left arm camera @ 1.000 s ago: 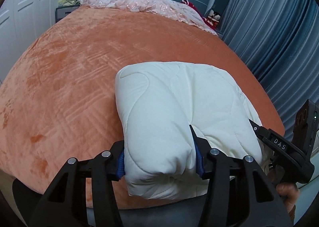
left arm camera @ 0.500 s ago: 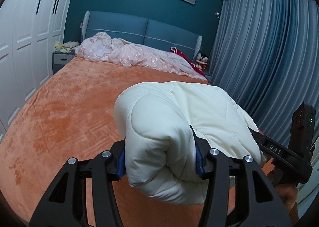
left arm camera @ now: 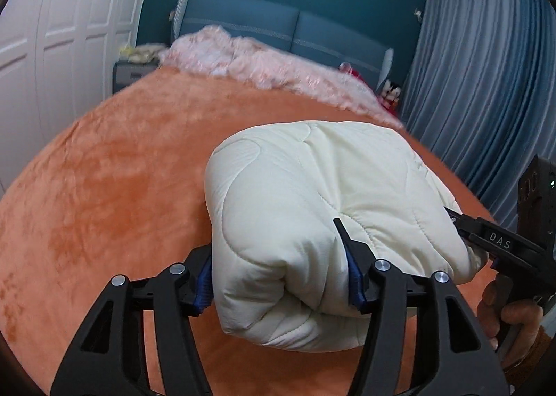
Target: Fold large clothes
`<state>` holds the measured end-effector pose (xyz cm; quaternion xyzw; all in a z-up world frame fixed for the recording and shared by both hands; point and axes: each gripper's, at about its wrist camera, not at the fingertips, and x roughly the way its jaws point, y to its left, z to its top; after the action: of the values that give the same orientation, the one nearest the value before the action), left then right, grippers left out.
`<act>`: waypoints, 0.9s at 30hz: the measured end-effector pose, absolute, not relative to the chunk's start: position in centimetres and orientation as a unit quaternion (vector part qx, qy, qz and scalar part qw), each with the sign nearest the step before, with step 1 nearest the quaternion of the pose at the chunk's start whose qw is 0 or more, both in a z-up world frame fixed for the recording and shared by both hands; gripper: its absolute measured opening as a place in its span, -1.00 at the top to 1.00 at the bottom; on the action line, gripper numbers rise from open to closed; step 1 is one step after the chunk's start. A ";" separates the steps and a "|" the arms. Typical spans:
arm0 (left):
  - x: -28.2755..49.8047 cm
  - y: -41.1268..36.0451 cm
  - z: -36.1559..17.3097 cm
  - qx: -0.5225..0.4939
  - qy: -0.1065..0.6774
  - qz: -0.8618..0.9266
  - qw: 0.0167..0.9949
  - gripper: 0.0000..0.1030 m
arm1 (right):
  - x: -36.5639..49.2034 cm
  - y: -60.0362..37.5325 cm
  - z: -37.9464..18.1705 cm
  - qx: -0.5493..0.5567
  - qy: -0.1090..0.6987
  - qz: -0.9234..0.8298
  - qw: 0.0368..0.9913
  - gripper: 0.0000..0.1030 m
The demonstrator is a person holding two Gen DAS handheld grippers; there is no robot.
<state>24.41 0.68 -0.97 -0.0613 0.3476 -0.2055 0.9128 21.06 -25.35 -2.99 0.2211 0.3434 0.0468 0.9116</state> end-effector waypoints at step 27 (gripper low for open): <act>26.3 -3.4 -0.2 -0.002 0.503 -0.080 0.861 0.22 | 20.7 -20.1 -0.8 0.108 0.481 -0.022 0.870 0.97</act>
<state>26.27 -3.38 -0.16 -0.0018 0.5026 -0.0797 0.8608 20.66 -20.09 -0.84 0.1076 0.4805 -0.0218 0.8701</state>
